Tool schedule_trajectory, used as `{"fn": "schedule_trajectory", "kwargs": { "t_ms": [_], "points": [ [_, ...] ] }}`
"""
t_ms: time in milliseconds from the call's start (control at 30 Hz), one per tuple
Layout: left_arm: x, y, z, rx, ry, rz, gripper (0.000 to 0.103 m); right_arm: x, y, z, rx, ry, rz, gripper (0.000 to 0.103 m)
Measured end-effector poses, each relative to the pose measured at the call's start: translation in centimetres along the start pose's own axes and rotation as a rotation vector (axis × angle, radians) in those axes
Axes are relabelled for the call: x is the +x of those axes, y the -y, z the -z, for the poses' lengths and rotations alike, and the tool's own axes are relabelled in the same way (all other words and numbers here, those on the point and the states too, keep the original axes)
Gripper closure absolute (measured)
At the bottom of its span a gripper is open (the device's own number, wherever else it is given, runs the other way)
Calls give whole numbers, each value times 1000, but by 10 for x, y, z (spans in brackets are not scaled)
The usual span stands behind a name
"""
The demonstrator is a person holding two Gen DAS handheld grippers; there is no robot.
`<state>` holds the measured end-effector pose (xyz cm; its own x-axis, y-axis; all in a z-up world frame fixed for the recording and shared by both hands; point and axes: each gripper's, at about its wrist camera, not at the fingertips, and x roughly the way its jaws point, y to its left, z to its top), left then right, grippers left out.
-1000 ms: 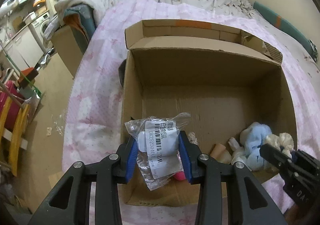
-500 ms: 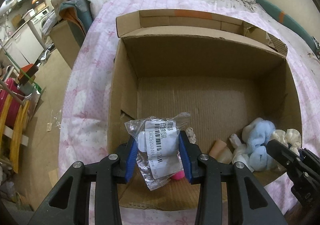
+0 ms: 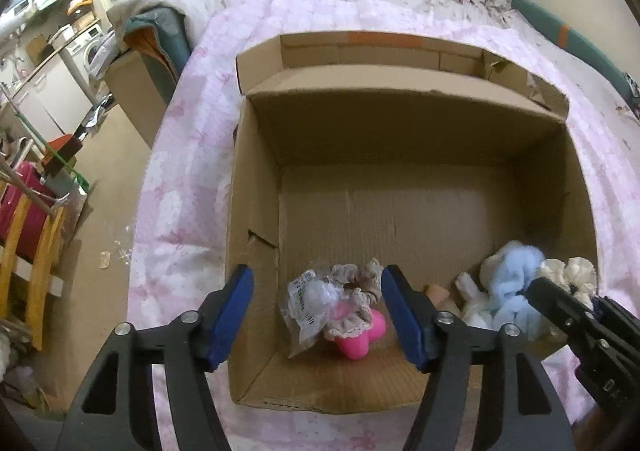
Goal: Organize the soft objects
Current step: 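Carry the packet and cream scrunchie into the box and open both grippers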
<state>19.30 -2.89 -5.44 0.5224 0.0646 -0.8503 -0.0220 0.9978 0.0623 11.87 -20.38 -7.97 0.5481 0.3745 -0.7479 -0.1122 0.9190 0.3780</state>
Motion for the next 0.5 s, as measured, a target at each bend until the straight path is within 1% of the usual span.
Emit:
{"fn": "schedule_trajectory", "kwargs": {
  "t_ms": [333, 400, 433, 500],
  "points": [
    [-23, -8, 1, -40, 55, 22, 39, -8, 9, 1, 35, 36, -38, 75],
    [-27, -8, 0, -46, 64, 30, 39, -12, 7, 1, 29, 52, -42, 72],
    [-28, -8, 1, -48, 66, 36, 39, -13, 6, 1, 26, 58, -43, 70],
    [-30, -9, 1, -49, 71, 43, 39, -14, 5, 1, 20, 65, -41, 69]
  ]
}}
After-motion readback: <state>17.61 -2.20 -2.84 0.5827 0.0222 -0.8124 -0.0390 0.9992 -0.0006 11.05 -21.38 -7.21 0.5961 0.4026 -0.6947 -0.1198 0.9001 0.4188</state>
